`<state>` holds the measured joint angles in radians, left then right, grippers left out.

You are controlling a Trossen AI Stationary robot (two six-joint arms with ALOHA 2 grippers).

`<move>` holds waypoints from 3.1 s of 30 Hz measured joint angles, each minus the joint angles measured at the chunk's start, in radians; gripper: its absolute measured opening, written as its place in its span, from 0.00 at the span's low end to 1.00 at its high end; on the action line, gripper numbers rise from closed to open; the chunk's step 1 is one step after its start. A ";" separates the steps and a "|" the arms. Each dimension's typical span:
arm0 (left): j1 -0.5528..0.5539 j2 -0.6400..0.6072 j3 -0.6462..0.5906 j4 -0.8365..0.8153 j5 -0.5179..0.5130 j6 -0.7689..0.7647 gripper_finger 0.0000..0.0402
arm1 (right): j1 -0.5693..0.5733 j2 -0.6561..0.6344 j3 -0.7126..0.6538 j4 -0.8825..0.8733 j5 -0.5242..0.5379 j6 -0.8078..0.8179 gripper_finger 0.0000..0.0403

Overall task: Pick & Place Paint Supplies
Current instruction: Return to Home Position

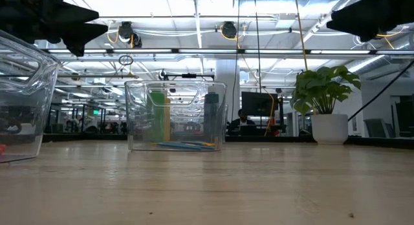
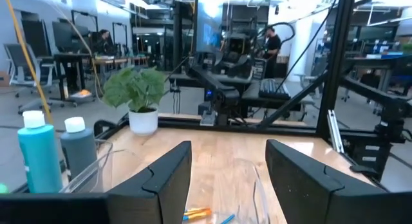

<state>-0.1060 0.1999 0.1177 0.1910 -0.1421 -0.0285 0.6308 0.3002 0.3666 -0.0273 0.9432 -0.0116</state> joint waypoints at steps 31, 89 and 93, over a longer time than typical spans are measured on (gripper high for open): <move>-0.001 0.002 -0.103 0.141 0.055 -0.034 0.52 | 0.001 -0.236 -0.179 -0.001 -0.343 -0.077 0.44; -0.001 0.003 -0.103 0.143 0.054 0.024 0.52 | -0.562 -0.234 -0.330 0.326 -0.841 -0.052 0.44; -0.001 0.003 -0.103 0.143 0.054 0.024 0.52 | -0.566 -0.234 -0.330 0.325 -0.841 -0.054 0.43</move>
<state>-0.1074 0.2028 0.0151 0.3335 -0.0879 -0.0044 0.0643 0.0658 0.0367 0.2980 0.1020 -0.0651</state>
